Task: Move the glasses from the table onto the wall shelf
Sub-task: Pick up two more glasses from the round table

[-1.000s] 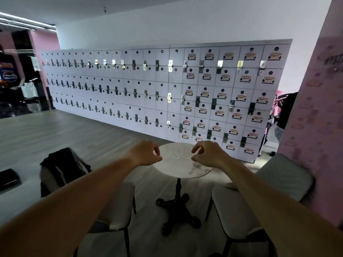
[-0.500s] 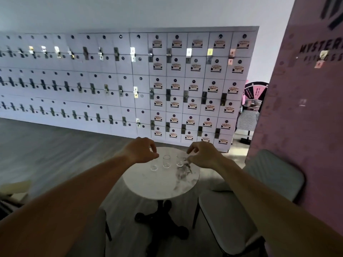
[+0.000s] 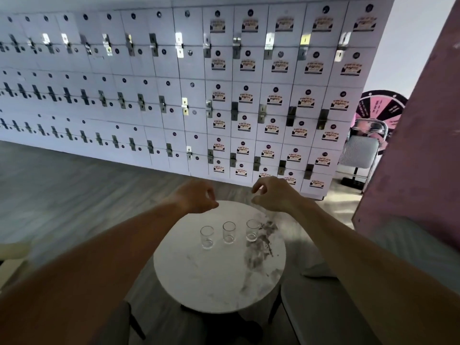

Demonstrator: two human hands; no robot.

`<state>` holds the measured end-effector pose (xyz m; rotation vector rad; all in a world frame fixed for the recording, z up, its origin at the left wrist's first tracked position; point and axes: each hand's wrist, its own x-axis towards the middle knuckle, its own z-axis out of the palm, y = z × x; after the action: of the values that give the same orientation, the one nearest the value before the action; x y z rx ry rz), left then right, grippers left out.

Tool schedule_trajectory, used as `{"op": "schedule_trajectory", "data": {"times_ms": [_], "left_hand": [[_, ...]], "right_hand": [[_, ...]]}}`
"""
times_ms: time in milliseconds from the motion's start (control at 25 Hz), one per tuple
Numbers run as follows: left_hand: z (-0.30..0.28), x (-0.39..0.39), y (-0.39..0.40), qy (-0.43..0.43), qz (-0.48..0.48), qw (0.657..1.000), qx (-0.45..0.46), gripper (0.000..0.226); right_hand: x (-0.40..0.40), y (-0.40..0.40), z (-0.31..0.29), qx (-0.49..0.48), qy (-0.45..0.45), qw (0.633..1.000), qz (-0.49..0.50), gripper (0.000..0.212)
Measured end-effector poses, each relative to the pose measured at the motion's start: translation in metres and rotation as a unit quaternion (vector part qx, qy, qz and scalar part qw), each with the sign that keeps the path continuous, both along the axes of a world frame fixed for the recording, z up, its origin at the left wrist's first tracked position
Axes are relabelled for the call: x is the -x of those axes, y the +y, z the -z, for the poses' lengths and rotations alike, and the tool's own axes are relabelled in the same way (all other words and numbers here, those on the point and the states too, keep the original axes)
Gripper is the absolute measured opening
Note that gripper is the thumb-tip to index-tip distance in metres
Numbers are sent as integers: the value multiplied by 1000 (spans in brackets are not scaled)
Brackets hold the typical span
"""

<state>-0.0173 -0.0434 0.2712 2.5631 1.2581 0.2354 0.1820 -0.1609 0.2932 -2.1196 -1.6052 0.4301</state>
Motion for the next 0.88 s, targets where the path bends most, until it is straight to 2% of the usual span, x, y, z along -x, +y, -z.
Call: {"op": "schedule_trajectory", "data": {"times_ms": [120,320,480,680,880], "left_hand": [[30,-17,40,13,-11,999,35,9],[105,-22,105,43,-15,995,84,7],[176,-23,159,73,-7,987,141,16],[255,-25,198,91,9,976,195,31],[302,-29,215,85,54,966,240,24]], "right_hand": [[-15,46,21,26,3,1000,-6,19],[-27,114,89,93,15,996,1,23],[-34,163,153,144,30,989,25,22],[-29,211,233,220,26,974,51,27],[-21,229,291,273,5,959,77,35]]}}
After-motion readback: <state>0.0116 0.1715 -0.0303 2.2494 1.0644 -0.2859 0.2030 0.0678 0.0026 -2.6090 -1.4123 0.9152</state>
